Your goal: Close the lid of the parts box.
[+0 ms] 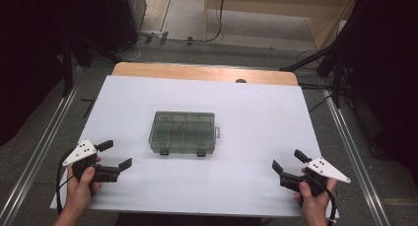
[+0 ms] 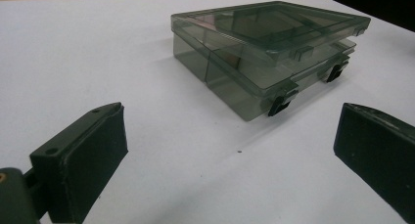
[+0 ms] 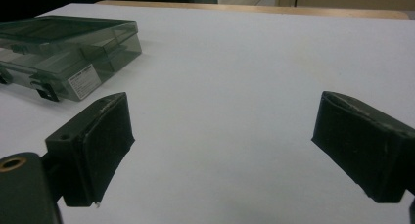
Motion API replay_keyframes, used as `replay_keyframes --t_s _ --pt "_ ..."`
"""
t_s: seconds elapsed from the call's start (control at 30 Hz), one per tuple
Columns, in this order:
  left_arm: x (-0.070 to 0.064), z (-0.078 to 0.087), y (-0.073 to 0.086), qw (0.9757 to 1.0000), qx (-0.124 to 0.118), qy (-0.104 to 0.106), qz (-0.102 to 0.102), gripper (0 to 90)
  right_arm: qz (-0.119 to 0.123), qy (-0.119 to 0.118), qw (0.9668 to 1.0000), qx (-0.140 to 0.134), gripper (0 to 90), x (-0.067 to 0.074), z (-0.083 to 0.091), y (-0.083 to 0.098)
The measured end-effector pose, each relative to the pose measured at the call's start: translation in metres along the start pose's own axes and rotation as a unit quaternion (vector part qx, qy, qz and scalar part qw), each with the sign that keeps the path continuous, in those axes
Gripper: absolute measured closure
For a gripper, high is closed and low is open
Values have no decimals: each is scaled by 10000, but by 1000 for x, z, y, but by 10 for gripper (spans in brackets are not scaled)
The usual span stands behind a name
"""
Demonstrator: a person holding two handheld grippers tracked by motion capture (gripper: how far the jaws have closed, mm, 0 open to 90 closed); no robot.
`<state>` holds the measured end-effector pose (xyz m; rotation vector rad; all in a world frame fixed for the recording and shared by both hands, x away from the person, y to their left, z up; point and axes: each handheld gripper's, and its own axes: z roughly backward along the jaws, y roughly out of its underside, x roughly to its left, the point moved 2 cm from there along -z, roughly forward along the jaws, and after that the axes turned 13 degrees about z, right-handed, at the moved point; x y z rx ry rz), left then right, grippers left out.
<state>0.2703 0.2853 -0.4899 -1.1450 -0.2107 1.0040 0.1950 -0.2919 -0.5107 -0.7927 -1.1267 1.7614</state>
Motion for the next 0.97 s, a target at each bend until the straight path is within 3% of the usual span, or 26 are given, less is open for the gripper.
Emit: replay_keyframes --t_s 0.53,0.67,0.97 --pt "5 12 5 9999 -15 -79 65 0 56 10 10000 -29 77 -6 20 9" --pt "7 12 7 9999 34 -87 55 0 139 84 9999 23 76 -7 22 12" --pt "7 10 8 9998 93 -156 14 0 88 114 9999 -15 73 -10 24 12"
